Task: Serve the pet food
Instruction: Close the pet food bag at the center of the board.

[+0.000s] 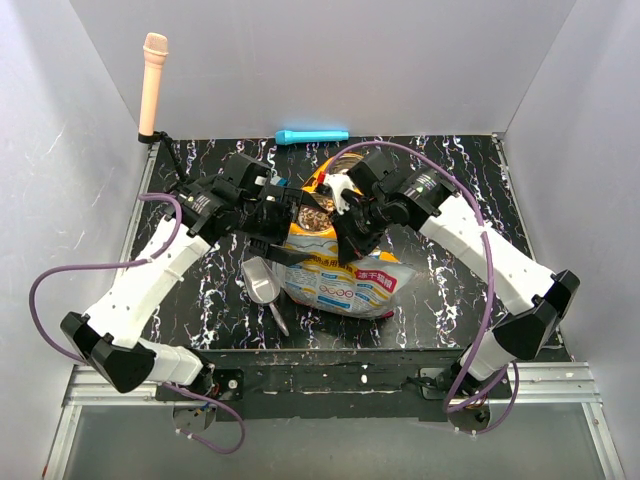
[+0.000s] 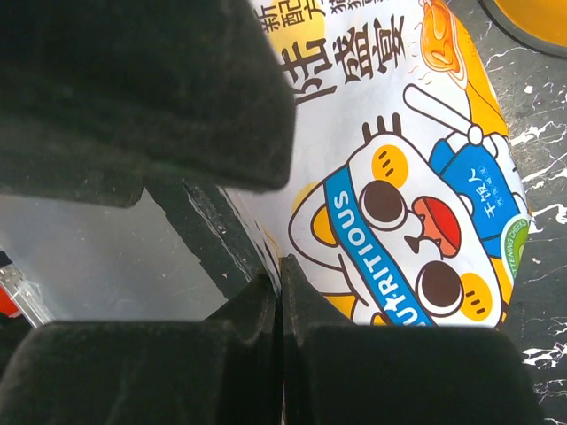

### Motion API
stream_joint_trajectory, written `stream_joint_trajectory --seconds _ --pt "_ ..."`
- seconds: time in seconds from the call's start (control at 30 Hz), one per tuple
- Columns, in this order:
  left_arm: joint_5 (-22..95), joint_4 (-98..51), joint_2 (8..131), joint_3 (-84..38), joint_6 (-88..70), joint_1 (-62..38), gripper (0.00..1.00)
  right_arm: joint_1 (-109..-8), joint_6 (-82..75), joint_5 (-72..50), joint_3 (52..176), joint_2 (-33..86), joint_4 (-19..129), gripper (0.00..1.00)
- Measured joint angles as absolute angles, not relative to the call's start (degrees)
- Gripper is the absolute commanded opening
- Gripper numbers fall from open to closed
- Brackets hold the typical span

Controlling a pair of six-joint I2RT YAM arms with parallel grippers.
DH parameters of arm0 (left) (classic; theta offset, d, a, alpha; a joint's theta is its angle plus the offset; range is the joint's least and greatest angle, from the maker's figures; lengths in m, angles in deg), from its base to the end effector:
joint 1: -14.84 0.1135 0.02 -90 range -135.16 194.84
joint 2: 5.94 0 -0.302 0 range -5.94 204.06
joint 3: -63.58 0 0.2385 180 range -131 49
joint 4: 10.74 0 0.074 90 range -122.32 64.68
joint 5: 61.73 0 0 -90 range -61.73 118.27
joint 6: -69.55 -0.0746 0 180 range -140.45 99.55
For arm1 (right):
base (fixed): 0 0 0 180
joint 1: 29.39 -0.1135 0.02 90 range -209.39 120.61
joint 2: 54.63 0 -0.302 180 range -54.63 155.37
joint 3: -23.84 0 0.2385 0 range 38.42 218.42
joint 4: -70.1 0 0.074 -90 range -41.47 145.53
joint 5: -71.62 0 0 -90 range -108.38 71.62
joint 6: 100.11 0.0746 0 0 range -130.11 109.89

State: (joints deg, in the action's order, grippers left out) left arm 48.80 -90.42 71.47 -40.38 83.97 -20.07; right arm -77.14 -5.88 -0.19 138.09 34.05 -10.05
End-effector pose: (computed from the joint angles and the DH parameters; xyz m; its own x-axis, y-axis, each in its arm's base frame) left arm 0.1932 -0.1667 0.3998 -0.5228 -0.7412 0.4211 -0.8118 0.2821 -0.5112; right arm 0.1926 0.2467 0.4003 -0.6073 -0.5643 -0.5592 -0.7822 0.5480 0.2965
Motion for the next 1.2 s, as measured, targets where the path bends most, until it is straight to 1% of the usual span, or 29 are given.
stream_joint_trajectory --seconds 0.07,0.13,0.3,0.37,0.4,0.63,0.67,0.7,0.83,0.87,0.9,0.93,1.0,1.07,1.1,1.13,1.17,1.2 --pt "48.3 -89.96 71.45 -40.25 86.2 -21.15 0.84 -76.96 -5.25 -0.21 138.29 34.21 -10.01 0.01" --pt "48.1 -88.8 71.16 -38.9 88.25 -21.76 0.78 -76.88 -4.59 -0.43 138.31 34.21 -9.72 0.01" --pt "46.4 -84.47 70.35 -31.42 91.42 -22.35 0.75 -76.85 -4.22 -1.57 135.84 32.3 -5.96 0.01" --pt "45.54 -83.49 70.35 -29.87 92.01 -22.41 0.7 -76.88 -4.37 -2.66 133.92 30.25 -4.37 0.01" --pt "45.28 -83.07 70.35 -29.56 92.27 -22.41 0.66 -76.94 -4.55 -3.42 133.66 29.77 -4.11 0.01" --pt "44.43 -79.93 70.88 -29.06 93.15 -22.52 0.12 -76.92 -7.39 -4.97 133.57 29.51 -3.6 0.01" --pt "44.17 -79.34 70.88 -28.86 93.15 -22.59 0.05 -76.85 -7.65 -5.0 133.57 29.51 -3.6 0.01" --pt "43.95 -78.79 70.88 -28.45 93.08 -22.63 0.0 -76.88 -8.18 -5.11 133.57 29.51 -3.74 0.01" --pt "43.84 -77.96 70.44 -27.35 92.89 -23.18 0.0 -76.88 -9.47 -5.76 132.32 28.37 -3.36 0.03" --pt "43.86 -78.0 70.33 -27.31 92.89 -23.33 0.0 -76.9 -9.73 -6.0 131.41 27.63 -2.75 0.1" --pt "43.97 -78.14 70.26 -27.31 92.89 -23.46 0.0 -77.07 -9.95 -6.2 130.38 26.77 -2.16 0.23" --pt "44.12 -78.27 70.24 -27.31 92.89 -23.66 0.0 -77.23 -10.14 -6.29 129.5 26.01 -1.59 0.25" --pt "44.01 -79.23 70.24 -27.31 92.89 -23.72 0.0 -77.23 -10.4 -6.2 127.89 23.98 -1.57 0.25" --pt "44.21 -79.77 70.24 -27.33 92.89 -23.4 0.0 -77.07 -10.58 -6.26 126.95 21.03 -1.97 0.28" --pt "44.25 -79.91 70.24 -27.38 92.89 -23.4 0.0 -77.03 -10.6 -6.26 126.86 19.69 -2.18 0.28" --pt "44.34 -80.12 70.24 -27.49 92.89 -23.35 0.0 -77.03 -10.62 -6.26 126.86 18.58 -2.29 0.25" --pt "44.43 -80.3 70.24 -27.51 92.89 -23.31 0.0 -77.03 -10.75 -6.26 126.86 17.86 -2.38 0.19" --pt "44.56 -80.47 70.24 -27.55 92.89 -23.29 0.0 -77.03 -10.95 -6.26 126.86 17.24 -2.56 0.1"
